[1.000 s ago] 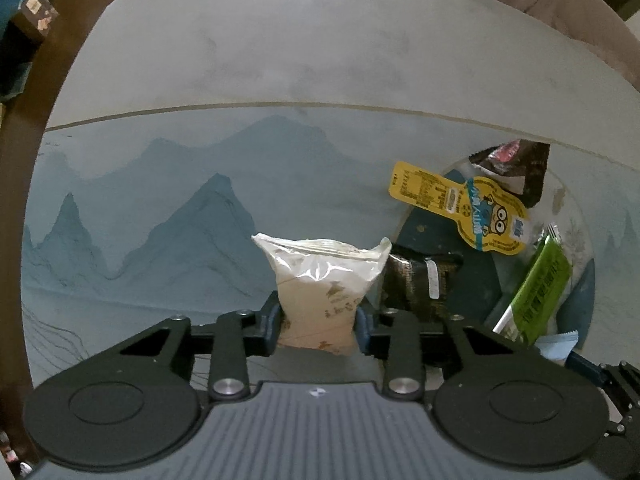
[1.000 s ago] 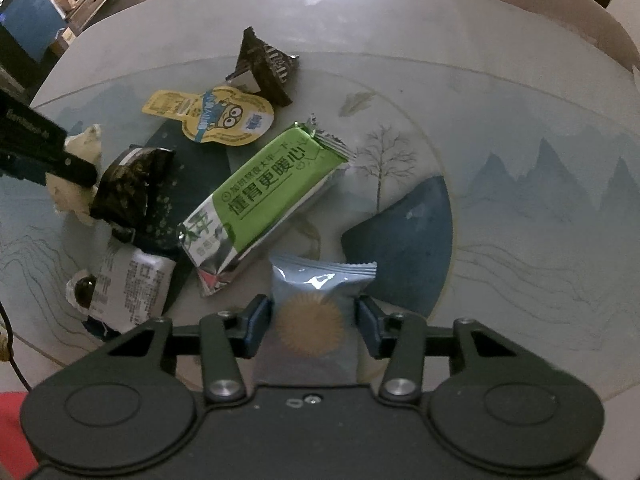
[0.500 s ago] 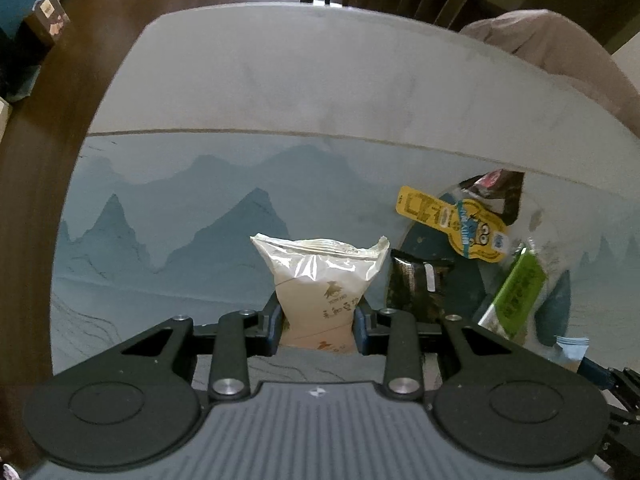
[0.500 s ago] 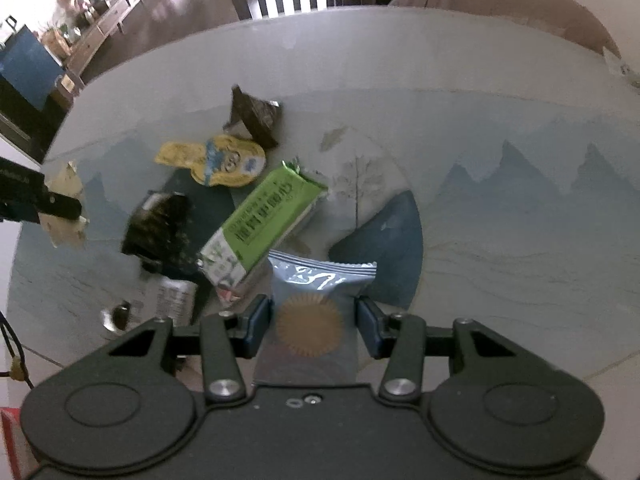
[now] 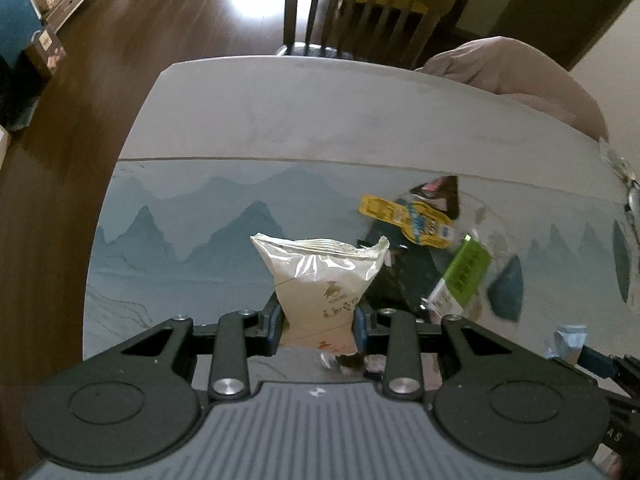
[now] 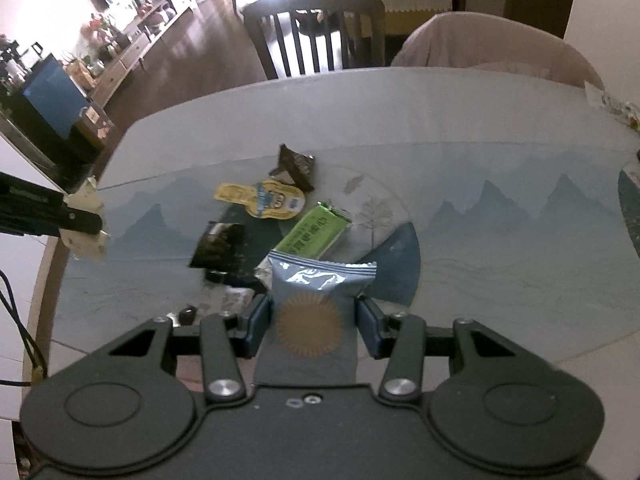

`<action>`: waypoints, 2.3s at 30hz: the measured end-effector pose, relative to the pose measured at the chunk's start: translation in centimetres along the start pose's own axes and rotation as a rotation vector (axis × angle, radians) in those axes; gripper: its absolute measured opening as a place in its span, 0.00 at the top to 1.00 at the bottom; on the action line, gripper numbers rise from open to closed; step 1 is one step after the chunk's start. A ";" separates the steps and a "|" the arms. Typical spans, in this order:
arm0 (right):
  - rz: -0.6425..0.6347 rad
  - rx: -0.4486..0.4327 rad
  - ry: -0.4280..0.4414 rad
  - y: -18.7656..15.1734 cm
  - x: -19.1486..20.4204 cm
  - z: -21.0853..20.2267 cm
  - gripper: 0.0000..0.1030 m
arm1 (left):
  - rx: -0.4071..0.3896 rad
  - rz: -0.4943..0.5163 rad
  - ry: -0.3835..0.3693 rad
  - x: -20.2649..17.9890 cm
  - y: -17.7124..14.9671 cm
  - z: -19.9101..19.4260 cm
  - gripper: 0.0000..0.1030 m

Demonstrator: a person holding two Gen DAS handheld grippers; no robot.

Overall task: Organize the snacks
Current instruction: 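Lift and carry both held snacks toward the box, then lower both snacks into the box and open both tools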

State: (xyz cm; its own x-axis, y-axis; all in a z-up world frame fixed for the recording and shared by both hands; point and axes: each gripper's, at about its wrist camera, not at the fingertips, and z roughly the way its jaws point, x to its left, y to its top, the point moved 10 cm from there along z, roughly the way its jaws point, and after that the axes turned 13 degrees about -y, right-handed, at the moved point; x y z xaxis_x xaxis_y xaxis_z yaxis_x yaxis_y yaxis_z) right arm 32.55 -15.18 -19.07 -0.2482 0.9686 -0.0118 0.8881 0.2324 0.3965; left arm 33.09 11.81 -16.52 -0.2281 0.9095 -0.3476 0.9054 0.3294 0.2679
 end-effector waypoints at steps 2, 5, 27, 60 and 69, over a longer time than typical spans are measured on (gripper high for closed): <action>0.002 -0.013 0.010 -0.3 0.1 -1.1 0.54 | -0.003 0.019 -0.002 -0.8 -0.8 -0.9 0.68; 0.001 -0.028 0.023 -0.9 0.4 -2.5 0.54 | -0.001 0.043 -0.004 -1.7 -2.1 -2.0 0.68; -0.044 -0.050 0.108 -7.6 3.4 -9.4 0.54 | 0.074 0.193 -0.081 -5.3 -14.2 -7.1 0.68; -0.161 0.124 0.027 -21.3 5.8 -4.2 0.54 | 0.291 0.378 -0.022 -5.1 -28.9 2.4 0.68; -0.154 0.121 -0.006 -21.4 5.5 -3.5 0.54 | 0.282 0.384 -0.001 -4.8 -29.0 3.6 0.67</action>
State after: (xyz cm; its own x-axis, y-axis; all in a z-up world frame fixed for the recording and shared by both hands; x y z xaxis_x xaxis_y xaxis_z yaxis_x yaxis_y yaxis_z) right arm 10.78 -15.13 -24.38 -0.3832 0.9211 -0.0693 0.8798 0.3868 0.2761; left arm 9.19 -3.04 -25.81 0.1428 0.9517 -0.2718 0.9860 -0.1128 0.1229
